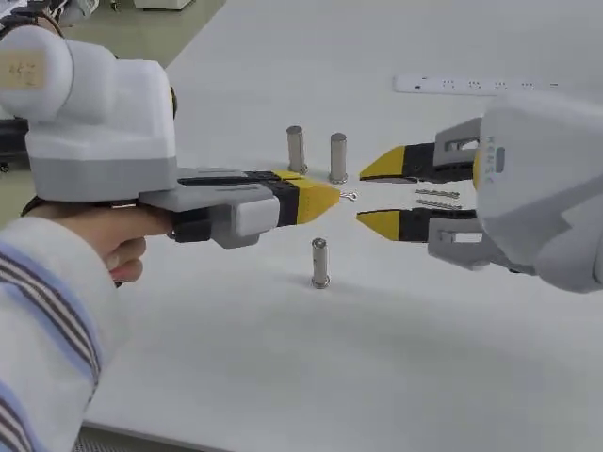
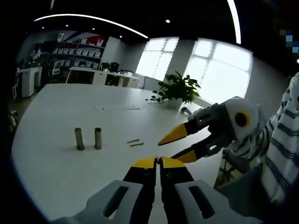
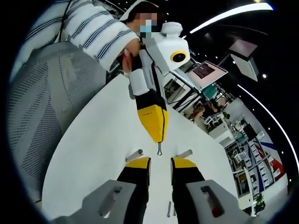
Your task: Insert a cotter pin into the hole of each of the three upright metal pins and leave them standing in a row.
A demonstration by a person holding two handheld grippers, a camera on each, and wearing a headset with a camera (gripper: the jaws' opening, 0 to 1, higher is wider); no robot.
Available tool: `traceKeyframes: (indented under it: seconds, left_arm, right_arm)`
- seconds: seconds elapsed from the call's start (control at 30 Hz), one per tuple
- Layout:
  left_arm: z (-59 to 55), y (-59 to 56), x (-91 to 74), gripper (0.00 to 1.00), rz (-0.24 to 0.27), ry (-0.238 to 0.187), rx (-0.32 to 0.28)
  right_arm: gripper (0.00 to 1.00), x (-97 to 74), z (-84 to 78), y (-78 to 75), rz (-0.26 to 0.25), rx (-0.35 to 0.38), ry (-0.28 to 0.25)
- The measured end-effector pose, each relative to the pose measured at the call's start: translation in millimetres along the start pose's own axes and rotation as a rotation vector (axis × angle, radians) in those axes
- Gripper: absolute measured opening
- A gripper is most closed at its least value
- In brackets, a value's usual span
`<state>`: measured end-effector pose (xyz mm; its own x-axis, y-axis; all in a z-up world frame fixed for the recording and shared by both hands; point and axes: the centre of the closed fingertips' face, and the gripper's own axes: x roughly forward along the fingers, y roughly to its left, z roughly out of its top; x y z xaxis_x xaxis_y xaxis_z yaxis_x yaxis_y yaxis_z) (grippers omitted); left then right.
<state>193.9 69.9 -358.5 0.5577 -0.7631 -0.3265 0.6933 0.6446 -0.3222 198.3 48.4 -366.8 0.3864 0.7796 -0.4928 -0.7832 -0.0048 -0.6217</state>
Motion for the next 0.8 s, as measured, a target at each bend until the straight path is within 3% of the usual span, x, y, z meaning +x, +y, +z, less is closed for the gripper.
traceKeyframes:
  seconds: [0.13, 0.27, 0.47, 0.6, 0.7, 0.8]
  left_arm:
    - [-3.7, -0.6, 1.0, 0.0, 0.003, 0.011, 0.018]
    - [-8.1, 0.6, 1.8, 0.0, 0.008, 0.026, 0.041]
    - [-6.7, -1.5, 1.9, 0.0, -0.003, 0.019, 0.076]
    - [-3.1, -4.4, 0.8, 0.0, -0.017, 0.002, 0.127]
    - [-5.5, -3.3, 0.0, 0.0, -0.015, 0.016, 0.133]
    - [-7.9, -2.2, -1.6, 0.0, -0.006, 0.028, 0.181]
  right_arm:
    - [0.16, -0.4, -10.0, -4.9, -0.014, 0.085, 0.002]
    - [0.16, -2.8, -15.3, -4.2, 0.012, 0.234, -0.014]
    - [0.19, -0.2, -20.6, 0.7, 0.091, 0.475, -0.063]
    - [0.2, -0.6, -18.5, 0.7, 0.12, 0.545, -0.071]
    - [0.2, -1.2, -12.4, 2.8, 0.151, 0.585, -0.085]
    - [0.21, -0.8, -4.5, 6.3, 0.193, 0.636, -0.112]
